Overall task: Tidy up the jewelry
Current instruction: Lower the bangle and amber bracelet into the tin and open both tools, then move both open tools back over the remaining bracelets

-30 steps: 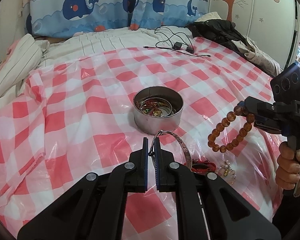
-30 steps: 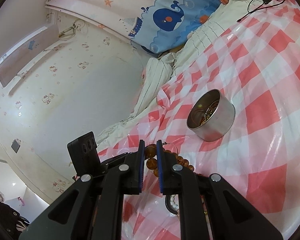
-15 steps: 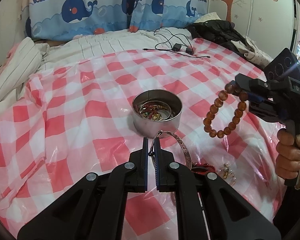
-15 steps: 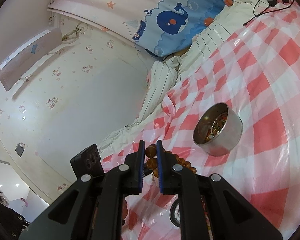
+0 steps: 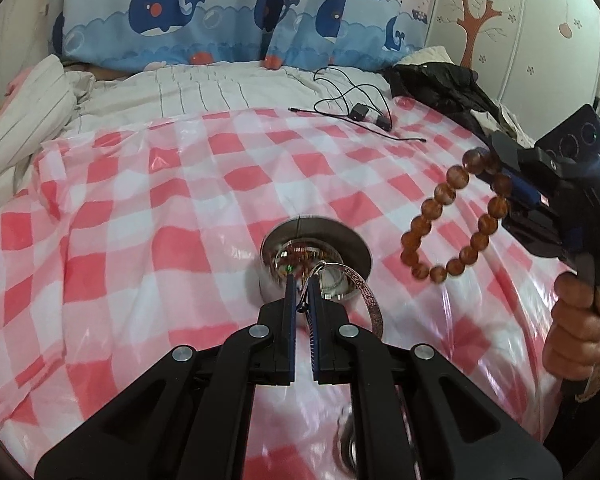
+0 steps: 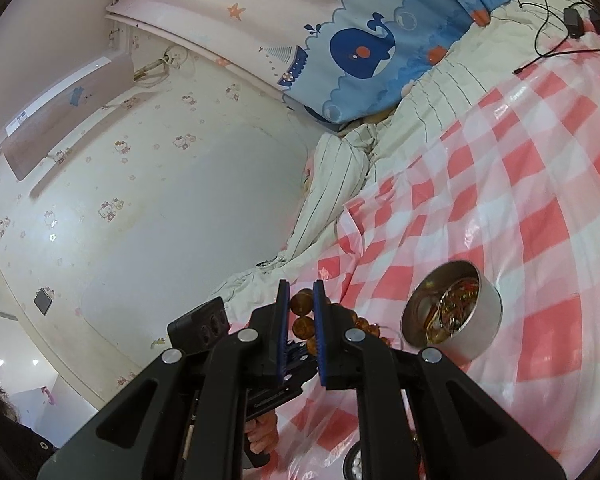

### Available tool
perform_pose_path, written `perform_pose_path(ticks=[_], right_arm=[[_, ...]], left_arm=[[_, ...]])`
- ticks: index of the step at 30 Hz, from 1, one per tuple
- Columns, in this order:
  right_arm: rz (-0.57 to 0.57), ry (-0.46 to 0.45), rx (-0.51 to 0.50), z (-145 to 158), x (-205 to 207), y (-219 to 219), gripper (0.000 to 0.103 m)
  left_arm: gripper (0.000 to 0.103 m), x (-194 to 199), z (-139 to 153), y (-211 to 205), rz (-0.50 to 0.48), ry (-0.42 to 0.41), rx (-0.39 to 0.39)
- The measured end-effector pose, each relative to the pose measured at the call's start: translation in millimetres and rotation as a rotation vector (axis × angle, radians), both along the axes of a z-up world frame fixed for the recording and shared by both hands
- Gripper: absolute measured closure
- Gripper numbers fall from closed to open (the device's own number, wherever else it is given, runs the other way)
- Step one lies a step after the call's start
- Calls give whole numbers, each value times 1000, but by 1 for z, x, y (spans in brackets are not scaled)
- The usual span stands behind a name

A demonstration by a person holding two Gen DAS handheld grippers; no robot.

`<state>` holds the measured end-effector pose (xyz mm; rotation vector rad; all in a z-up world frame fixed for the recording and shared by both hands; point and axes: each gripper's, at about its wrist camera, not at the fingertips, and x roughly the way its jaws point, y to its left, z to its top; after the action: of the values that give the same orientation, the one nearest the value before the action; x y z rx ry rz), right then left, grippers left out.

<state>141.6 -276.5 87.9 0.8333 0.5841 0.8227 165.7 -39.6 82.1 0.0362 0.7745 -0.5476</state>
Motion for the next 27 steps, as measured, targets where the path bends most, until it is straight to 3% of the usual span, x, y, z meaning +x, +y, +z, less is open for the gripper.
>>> perform_pose_path(ticks=[6, 12, 14, 16, 17, 18, 19, 20, 27], right_arm=[[-10, 6, -47, -2, 23, 4, 91], [-14, 46, -94, -19, 50, 12, 91], [-4, 64, -91, -27, 56, 14, 91], [13, 91, -92, -36, 62, 19, 91], [6, 105, -124, -38, 63, 22, 90], [-42, 130, -237, -40, 66, 25, 89], [-98, 137, -356, -41, 66, 27, 79], [-122, 135, -402, -42, 65, 26, 77], [-194, 145, -423, -37, 25, 2, 73]], left_arm=[[98, 25, -9, -18, 8, 9, -23], [97, 47, -33, -38, 3, 39, 70], [93, 44, -31, -28, 18, 29, 68], [83, 43, -28, -13, 53, 27, 59], [81, 43, -26, -7, 69, 28, 51], [80, 42, -24, 2, 87, 31, 34], [79, 40, -22, 7, 96, 31, 28], [78, 36, -21, 11, 106, 30, 28], [69, -20, -33, 19, 99, 48, 51]])
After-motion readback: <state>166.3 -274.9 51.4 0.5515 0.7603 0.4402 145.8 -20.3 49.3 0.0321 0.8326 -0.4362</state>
